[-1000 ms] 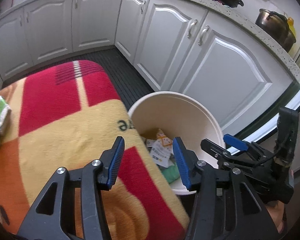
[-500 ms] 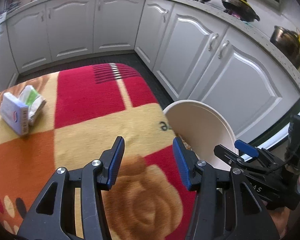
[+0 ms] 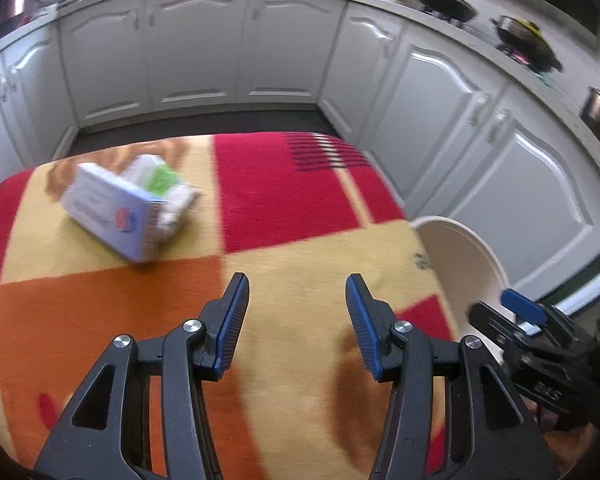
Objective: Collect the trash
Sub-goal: 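Move both tools back over the blanket toward the medicine box and rice bag, then grasp the white medicine box with the left tool while the right tool grasps the white-green rice bag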
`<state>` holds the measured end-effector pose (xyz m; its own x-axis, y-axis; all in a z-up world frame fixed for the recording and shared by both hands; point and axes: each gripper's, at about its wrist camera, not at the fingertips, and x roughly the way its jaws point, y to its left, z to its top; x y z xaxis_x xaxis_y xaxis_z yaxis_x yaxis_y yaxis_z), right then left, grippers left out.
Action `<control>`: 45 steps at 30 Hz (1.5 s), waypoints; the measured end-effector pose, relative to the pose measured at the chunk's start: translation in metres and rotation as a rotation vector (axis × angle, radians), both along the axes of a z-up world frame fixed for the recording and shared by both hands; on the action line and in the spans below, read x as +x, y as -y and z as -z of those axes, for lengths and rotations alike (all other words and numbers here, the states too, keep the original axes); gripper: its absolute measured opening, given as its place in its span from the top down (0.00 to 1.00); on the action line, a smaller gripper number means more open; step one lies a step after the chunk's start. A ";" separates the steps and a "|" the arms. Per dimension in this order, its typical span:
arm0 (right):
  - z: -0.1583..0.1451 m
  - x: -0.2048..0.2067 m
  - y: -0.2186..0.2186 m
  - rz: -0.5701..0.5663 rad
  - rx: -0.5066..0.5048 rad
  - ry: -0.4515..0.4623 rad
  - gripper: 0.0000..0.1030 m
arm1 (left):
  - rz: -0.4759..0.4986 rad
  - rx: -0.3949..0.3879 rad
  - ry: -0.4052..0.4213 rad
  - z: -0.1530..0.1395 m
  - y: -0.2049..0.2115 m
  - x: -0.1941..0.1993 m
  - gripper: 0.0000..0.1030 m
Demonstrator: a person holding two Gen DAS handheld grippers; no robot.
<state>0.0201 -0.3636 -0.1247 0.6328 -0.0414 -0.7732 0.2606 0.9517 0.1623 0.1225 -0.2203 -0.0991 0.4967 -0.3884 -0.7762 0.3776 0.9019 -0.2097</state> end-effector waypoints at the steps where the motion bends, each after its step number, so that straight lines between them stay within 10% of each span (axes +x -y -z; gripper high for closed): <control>1: 0.000 0.002 -0.003 -0.007 0.000 0.002 0.27 | -0.021 0.005 -0.008 0.001 -0.007 0.007 0.53; 16: -0.003 0.028 -0.046 -0.112 0.032 0.018 0.26 | -0.191 0.165 -0.041 0.010 -0.040 0.127 0.53; 25: 0.003 0.055 -0.074 -0.186 0.056 0.008 0.25 | -0.061 0.388 0.020 0.023 -0.083 0.080 0.53; 36: 0.010 0.096 -0.134 -0.323 0.068 -0.013 0.25 | -0.073 0.252 -0.136 0.032 -0.187 0.024 0.48; 45: 0.011 0.145 -0.176 -0.426 0.008 -0.009 0.19 | -0.283 -0.113 -0.198 0.029 -0.244 0.013 0.40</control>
<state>0.1650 -0.1880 -0.1355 0.5851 0.2283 -0.7781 -0.1539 0.9734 0.1699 0.1353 0.0239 -0.1281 0.4407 -0.3462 -0.8282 0.0587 0.9318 -0.3583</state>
